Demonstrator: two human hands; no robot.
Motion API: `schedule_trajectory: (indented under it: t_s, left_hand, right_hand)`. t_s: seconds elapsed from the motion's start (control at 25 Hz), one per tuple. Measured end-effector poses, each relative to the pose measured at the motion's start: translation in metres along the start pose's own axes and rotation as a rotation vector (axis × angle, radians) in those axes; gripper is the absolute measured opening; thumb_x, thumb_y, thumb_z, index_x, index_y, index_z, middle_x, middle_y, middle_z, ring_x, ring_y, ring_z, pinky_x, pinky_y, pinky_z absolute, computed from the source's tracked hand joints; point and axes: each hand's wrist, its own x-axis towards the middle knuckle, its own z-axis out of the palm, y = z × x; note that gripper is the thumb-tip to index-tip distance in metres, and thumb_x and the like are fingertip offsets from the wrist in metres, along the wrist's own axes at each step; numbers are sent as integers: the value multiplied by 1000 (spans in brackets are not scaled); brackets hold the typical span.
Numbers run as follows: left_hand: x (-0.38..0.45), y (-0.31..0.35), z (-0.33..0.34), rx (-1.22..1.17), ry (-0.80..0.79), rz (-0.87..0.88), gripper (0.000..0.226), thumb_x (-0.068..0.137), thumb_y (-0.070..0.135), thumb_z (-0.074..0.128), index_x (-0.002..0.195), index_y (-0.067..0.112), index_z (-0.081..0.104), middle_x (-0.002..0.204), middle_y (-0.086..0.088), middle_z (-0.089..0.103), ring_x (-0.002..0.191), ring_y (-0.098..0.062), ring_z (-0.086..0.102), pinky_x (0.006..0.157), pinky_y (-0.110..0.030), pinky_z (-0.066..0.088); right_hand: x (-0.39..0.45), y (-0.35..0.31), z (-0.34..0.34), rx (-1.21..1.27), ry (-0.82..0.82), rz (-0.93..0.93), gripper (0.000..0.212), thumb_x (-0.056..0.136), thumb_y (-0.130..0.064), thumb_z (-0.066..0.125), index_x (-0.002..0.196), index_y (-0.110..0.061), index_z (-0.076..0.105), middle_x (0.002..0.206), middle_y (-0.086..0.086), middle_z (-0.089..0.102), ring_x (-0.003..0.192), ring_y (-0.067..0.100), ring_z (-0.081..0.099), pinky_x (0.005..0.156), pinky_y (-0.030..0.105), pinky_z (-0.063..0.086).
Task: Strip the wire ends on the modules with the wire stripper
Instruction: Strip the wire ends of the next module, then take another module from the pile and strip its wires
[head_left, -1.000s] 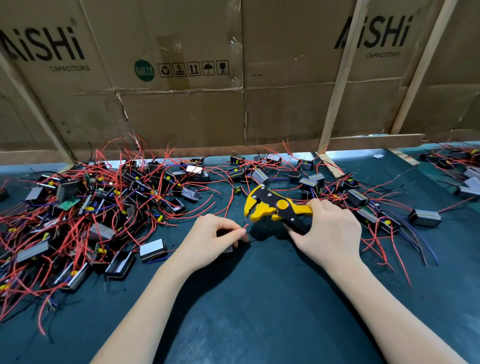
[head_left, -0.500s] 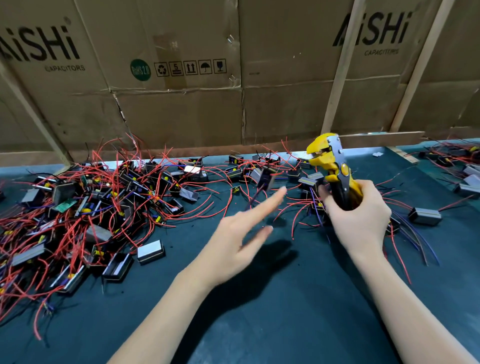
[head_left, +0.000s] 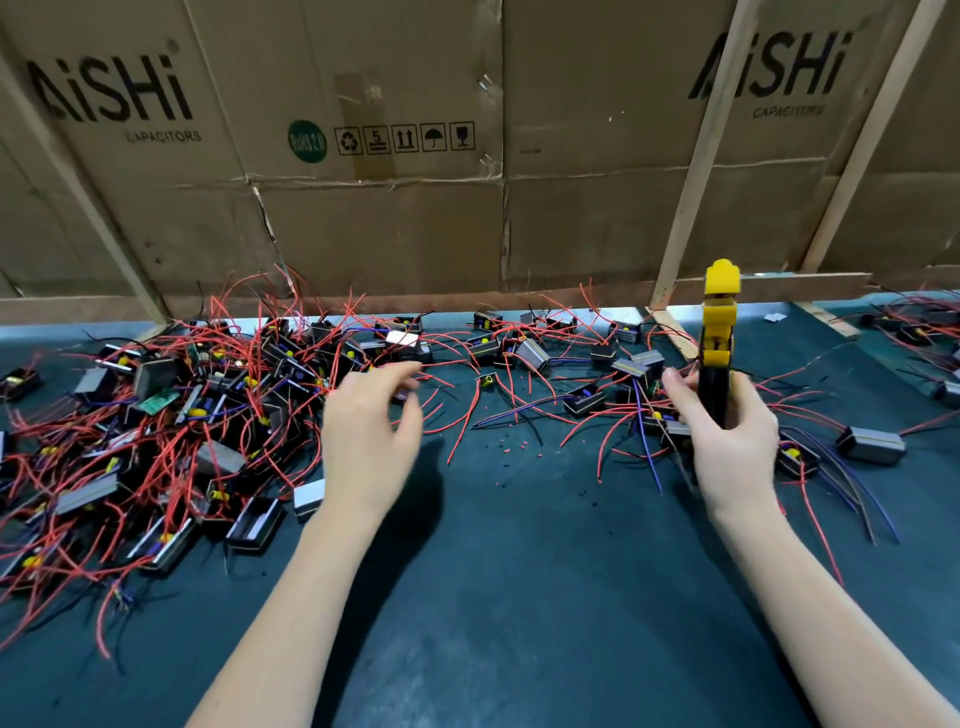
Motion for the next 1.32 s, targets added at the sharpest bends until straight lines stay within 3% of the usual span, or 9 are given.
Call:
schedule_trajectory:
  t_s: [0.08,0.2,0.36,0.72,0.84,0.96,1.12,1.2,1.32]
  left_hand:
    - [4,-18,-8,147,72,-96,33,80,-2,65,111,7,70,101,-8,72,97,-35,60,87,-46,45]
    - [3,-36,-15,428,72,-220,36,78,1,66,113,4,66,107,-18,67,102,-41,55,81,-47,40]
    - [2,-51,-20,608,-53,-302,36,73,-4,66,108,0,65,104,-24,65,105,-42,50,81,-49,37]
    - [6,-44,-21,357,123,-291,15,83,5,65,92,8,77,80,-18,71,97,-40,55,80,-45,41]
    - [4,-37,-17,356,165,-208,15,79,1,67,91,6,75,95,-18,69,101,-41,52,82,-45,42]
    - [2,-34,-10,338,33,-123,20,78,-1,66,95,7,72,103,-13,63,102,-37,51,81,-43,45]
    - [-3,-38,-1,357,-232,-178,30,87,4,59,115,11,67,109,-6,65,110,-30,51,79,-42,49]
    - [-5,-43,0,381,-291,-184,33,91,9,58,123,13,64,117,-6,63,115,-29,48,83,-42,49]
    - [-5,-42,1,353,-278,-192,29,89,10,62,118,11,66,117,-7,60,114,-30,47,82,-42,48]
  right_hand:
    - [-5,-2,4,211,-155,68,17,83,-31,73,81,-19,61,71,-9,59,71,14,53,75,29,44]
    - [-12,-2,12,333,-368,245,40,70,-46,71,86,-11,63,77,6,62,74,22,59,75,34,52]
    - [-18,1,21,292,-403,385,49,63,-51,72,88,-9,64,77,7,61,71,20,60,73,32,55]
    - [-13,4,18,247,-328,387,50,64,-51,71,88,-8,62,76,8,61,65,17,62,68,26,54]
    - [-14,4,18,237,-341,379,50,62,-52,71,86,-10,62,77,7,61,67,16,62,67,24,53]
    - [-14,3,18,248,-348,388,48,63,-51,72,87,-10,62,78,8,60,68,17,61,71,28,53]
    - [-14,2,18,251,-355,402,47,65,-49,71,88,-9,62,78,9,60,68,17,61,73,29,54]
    - [-14,2,18,251,-351,403,47,65,-48,71,88,-9,62,79,9,60,68,17,61,75,31,54]
    - [-13,2,18,250,-348,414,48,66,-47,70,90,-7,62,80,10,60,67,17,62,73,29,55]
